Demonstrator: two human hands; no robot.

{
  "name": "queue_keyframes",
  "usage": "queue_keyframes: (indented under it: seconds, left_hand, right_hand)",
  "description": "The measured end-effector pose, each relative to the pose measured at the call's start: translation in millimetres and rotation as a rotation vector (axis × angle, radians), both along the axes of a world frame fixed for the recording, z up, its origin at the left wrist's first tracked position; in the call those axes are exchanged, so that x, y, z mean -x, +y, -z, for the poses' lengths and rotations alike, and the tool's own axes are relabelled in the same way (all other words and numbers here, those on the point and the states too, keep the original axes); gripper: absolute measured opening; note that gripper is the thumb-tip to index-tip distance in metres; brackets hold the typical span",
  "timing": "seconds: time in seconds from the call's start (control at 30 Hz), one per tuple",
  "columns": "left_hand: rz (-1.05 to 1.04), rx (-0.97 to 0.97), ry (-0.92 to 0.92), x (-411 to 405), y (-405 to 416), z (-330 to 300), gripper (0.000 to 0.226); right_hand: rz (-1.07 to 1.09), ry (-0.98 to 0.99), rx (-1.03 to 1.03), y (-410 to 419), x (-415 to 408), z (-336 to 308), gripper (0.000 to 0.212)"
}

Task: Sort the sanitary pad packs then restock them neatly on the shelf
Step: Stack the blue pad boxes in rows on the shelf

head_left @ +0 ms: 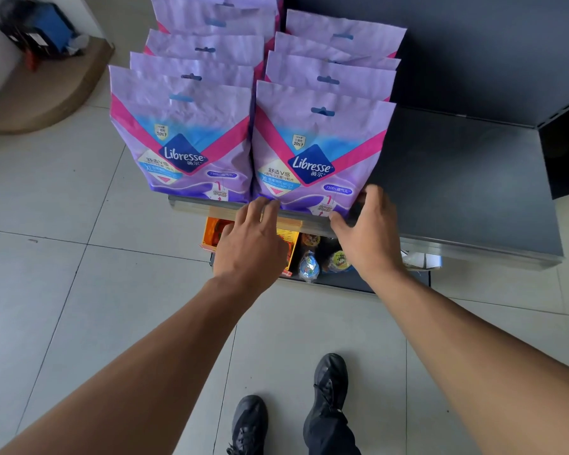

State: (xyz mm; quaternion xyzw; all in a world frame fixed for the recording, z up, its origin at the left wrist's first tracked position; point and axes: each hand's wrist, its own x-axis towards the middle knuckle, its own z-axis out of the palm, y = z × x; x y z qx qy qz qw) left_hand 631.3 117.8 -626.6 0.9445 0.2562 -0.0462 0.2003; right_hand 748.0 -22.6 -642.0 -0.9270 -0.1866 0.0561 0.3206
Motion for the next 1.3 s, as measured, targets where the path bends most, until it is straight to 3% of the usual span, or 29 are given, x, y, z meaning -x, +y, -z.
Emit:
queue_keyframes:
  seconds: [0.23, 0.43, 0.67, 0.93, 1.3]
  left_hand:
    - [-0.012, -0.058, -0.148, -2, 2, -22, 0.051]
    - [-0.004, -0.111, -0.305, 3, -2, -49, 0.053]
    - [0.136, -0.076, -0.361, 3, -53, -78, 0.052]
    - [0.447, 0.002, -0.223, -14, -211, -69, 0.049]
    - [0.968, 0.098, 0.055, 12, -524, -13, 0.048]
  right_hand:
    - [-0.02, -0.225, -0.096, -7, 11, -23, 0.046]
    - [-0.111, -0.413, -0.04, -10, 26, -50, 0.047]
    - [-0.037, -0.396, 0.041, -62, 54, -75, 0.053]
    - [0.289, -0.259, 0.144, -250, 97, -56, 0.051]
    - [0.87, 0.068, 0.101, -527, 227, 9, 0.052]
